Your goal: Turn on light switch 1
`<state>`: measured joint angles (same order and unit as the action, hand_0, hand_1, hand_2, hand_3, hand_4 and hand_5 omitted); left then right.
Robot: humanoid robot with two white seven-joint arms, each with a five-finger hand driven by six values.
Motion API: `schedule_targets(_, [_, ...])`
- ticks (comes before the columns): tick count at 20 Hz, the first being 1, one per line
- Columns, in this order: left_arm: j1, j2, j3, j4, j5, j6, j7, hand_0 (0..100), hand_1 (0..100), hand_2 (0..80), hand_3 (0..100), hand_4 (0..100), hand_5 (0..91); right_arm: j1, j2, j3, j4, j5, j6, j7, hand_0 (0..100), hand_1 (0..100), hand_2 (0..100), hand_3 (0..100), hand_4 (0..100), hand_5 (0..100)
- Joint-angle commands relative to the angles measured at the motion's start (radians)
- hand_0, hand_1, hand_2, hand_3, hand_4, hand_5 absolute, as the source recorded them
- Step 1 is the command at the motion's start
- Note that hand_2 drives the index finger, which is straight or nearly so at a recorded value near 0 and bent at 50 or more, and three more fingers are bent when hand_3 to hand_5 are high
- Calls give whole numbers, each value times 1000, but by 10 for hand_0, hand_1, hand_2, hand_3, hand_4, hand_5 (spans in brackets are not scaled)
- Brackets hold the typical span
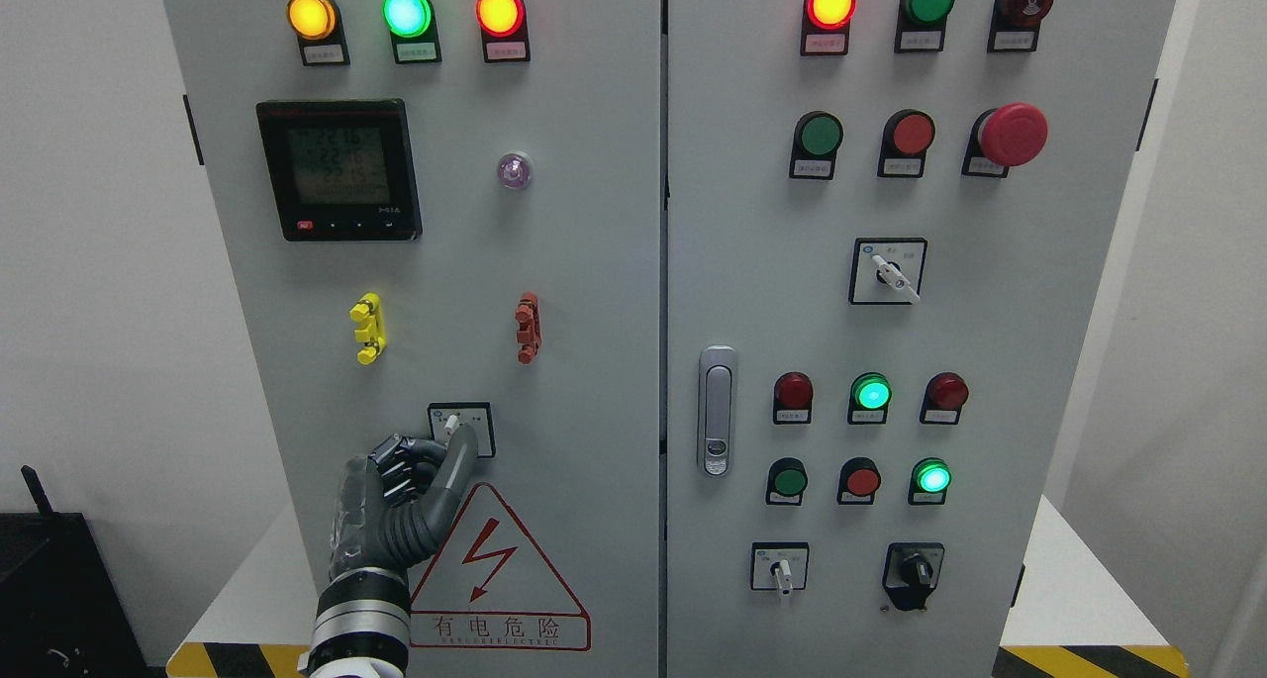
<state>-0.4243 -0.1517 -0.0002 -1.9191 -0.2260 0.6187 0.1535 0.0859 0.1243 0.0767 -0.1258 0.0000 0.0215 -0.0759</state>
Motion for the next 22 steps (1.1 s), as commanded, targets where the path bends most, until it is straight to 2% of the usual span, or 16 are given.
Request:
schedule_targets(1, [-1,0,23,0,0,-1,0,430,537,594,867,880,826,0,0,0,0,-25,0,1,0,0,0,0,0,0])
schedule_targets(22, [-1,0,19,0,4,-1,-2,561,529,596,876,890,833,0,0,0,0,-25,0,1,0,0,0,0,0,0])
